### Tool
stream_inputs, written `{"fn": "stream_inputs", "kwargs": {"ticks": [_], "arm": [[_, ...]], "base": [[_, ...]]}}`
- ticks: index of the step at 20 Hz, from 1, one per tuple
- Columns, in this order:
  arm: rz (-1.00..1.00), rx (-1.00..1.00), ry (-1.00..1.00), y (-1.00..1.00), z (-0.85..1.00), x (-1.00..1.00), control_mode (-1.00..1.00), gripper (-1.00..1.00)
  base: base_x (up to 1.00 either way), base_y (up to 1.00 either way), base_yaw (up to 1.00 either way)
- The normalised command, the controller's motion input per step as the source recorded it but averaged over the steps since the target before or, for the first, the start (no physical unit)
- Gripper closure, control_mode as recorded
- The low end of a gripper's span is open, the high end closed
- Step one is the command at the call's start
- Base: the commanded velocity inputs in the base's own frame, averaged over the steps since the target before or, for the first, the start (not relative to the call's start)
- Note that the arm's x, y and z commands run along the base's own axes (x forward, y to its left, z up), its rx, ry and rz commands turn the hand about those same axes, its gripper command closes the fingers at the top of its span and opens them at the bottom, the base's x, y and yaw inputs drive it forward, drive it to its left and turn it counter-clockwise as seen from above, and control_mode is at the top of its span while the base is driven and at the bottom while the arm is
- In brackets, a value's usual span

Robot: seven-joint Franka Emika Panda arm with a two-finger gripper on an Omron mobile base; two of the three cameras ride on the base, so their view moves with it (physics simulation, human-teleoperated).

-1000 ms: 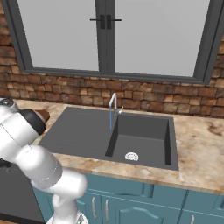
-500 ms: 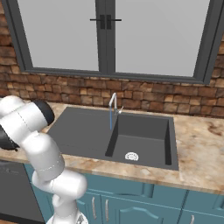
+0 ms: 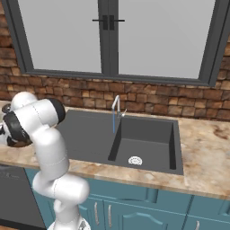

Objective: Pick the orange from the sink and place it on the cutting board to airdry. Then turn off the sink faucet.

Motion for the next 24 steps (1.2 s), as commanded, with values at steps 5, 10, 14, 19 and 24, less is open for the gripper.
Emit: {"fn": "stream_inputs", "kwargs": {"ticks": [5,10,14,19,24], "arm": [[0.00,0.00,0.00,0.00,0.03,0.00,-1.00,-1.00],[0.00,0.00,0.00,-0.08,0.14,0.00,-1.00,-1.00],[0.00,0.00,-0.01,-0.25,0.25,0.00,-1.00,-1.00],[0.00,0.00,-0.05,-0.22,0.38,-0.03,-1.00,-1.00],[0.00,0.00,-0.10,-0.17,0.42,-0.13,-1.00,-1.00]], "base": [[0.00,0.00,0.00],[0.00,0.00,0.00],[0.00,0.00,0.00],[0.00,0.00,0.00],[0.00,0.00,0.00]]}}
